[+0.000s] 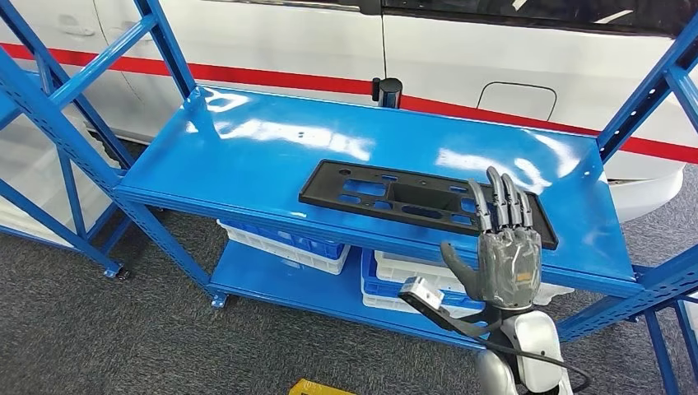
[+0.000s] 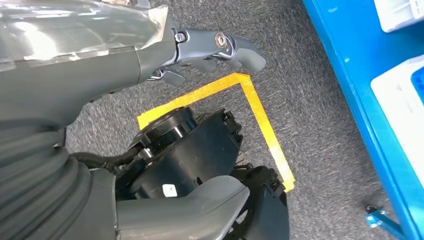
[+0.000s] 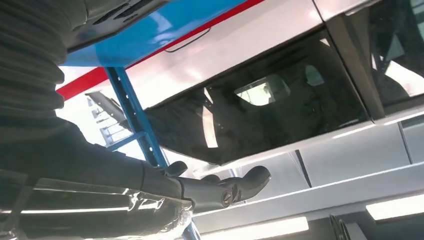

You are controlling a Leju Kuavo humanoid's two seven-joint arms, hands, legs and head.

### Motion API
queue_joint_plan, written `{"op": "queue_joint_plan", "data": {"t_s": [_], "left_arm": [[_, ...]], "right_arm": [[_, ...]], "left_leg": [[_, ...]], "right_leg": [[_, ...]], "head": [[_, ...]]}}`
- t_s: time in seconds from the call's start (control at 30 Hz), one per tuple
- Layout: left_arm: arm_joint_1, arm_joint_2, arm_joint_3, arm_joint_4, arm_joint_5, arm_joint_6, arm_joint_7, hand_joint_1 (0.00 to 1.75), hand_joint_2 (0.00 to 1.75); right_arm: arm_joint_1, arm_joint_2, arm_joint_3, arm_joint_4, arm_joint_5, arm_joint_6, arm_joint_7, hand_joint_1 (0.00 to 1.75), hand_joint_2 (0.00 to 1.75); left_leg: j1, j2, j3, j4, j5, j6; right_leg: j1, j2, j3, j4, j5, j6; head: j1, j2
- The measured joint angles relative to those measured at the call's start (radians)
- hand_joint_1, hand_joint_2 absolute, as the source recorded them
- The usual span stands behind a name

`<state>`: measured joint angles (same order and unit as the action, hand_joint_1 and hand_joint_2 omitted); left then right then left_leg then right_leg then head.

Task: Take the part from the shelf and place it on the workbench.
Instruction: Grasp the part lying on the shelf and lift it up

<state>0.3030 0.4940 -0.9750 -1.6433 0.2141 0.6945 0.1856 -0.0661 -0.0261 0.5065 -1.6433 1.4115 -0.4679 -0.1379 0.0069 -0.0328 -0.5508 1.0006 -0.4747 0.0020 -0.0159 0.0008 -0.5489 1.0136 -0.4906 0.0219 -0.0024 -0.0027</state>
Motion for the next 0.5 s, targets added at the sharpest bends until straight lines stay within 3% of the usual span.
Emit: {"op": "queue_joint_plan", "data": {"t_s": [0.27,0.5], "left_arm": [[-0.153,-0.060,-0.032,0.156,0.111,-0.020,-0.009,0.00,1.75],[-0.240,-0.159,0.046,0.310,0.093,-0.126,0.004,0.00,1.75]], "right_arm": [[-0.048,0.004,0.015,0.066,0.055,0.026,0.040,0.00,1.75],[-0.053,0.002,0.015,0.093,0.071,0.030,0.073,0.00,1.75]], "left_leg": [[0.000,0.000,0.000,0.000,0.001,0.000],[0.000,0.000,0.000,0.001,0.001,0.001]], "right_leg": [[0.000,0.000,0.000,0.000,0.000,0.000],[0.000,0.000,-0.001,0.000,0.000,0.000]], "head": [[0.000,0.000],[0.000,0.000]]}}
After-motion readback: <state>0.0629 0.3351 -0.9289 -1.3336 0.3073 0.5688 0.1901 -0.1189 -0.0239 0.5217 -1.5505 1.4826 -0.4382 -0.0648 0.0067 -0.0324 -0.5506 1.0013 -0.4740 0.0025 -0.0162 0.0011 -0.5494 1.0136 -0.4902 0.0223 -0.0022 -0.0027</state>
